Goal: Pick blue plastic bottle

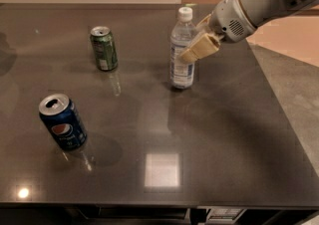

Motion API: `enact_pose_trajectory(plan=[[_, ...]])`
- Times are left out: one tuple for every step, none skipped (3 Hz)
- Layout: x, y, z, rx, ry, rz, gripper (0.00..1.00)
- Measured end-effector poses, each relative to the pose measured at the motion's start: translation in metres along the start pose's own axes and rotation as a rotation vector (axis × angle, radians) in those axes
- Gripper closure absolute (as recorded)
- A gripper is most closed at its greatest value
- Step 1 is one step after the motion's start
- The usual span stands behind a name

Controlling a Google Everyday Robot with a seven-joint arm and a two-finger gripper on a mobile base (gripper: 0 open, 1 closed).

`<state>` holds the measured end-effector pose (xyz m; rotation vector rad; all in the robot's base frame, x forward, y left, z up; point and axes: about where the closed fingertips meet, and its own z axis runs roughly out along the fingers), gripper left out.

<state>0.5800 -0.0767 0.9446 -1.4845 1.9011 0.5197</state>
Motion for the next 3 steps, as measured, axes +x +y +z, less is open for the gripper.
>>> enact_pose_trajectory(plan=[[-0.011, 0.001, -0.024, -0.013, -0.014, -0.021, 1.00], [-0.036, 0.008, -0.071, -0.025, -0.058, -0.095, 1.00], [-0.038, 0.009, -0.072, -0.026, -0.060, -0.099, 1.00]])
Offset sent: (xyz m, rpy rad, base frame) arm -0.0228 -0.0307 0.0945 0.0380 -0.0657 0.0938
